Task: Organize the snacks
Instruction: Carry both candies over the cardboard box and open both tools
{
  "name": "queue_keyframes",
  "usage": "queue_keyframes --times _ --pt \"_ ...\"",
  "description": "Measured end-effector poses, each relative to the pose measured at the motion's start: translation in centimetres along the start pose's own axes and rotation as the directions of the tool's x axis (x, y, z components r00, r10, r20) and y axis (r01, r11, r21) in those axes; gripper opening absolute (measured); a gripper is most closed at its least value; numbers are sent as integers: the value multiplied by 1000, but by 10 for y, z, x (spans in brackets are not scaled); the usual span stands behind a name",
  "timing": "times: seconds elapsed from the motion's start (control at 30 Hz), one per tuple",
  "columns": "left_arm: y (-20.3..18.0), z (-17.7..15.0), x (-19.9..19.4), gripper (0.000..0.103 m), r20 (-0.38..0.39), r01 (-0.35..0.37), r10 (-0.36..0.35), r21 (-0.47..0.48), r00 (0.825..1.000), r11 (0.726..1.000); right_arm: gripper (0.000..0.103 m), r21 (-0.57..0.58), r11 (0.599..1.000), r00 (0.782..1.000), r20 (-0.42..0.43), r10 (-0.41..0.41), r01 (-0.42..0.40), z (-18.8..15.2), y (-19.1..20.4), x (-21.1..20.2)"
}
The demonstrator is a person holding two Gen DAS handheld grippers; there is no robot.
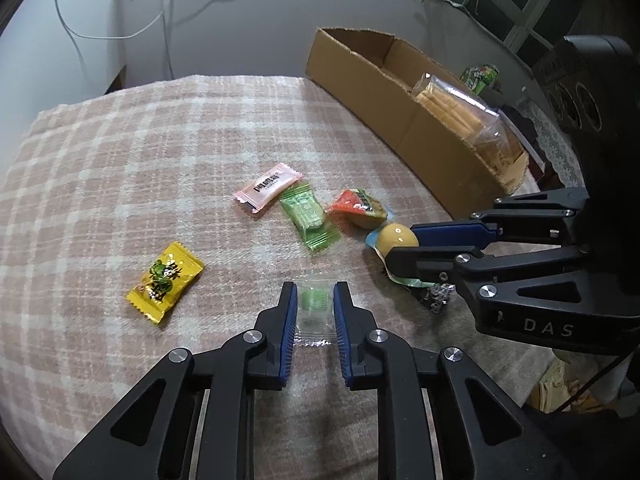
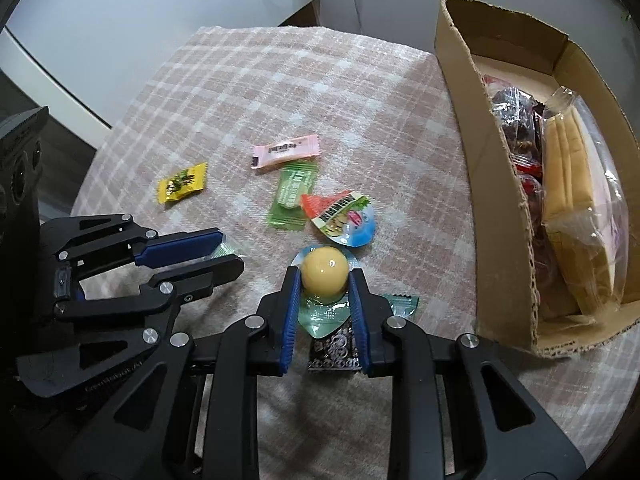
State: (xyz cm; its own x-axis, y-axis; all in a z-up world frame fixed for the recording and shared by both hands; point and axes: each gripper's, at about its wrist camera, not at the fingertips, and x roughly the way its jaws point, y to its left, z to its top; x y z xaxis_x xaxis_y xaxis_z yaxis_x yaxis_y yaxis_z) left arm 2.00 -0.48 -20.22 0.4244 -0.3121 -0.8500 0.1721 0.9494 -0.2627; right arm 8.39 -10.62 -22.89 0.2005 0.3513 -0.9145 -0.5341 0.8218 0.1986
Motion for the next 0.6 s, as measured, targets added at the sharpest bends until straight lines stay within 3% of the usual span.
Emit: queue_keyframes --times 0.3,0.6 --pt "2 8 -22 17 43 12 -11 -17 999 1000 25 41 998 997 66 37 -40 -2 -6 -37" --pt "-5 39 -34 17 104 42 -41 -14 994 999 25 85 996 988 154 19 -32 3 -30 -82"
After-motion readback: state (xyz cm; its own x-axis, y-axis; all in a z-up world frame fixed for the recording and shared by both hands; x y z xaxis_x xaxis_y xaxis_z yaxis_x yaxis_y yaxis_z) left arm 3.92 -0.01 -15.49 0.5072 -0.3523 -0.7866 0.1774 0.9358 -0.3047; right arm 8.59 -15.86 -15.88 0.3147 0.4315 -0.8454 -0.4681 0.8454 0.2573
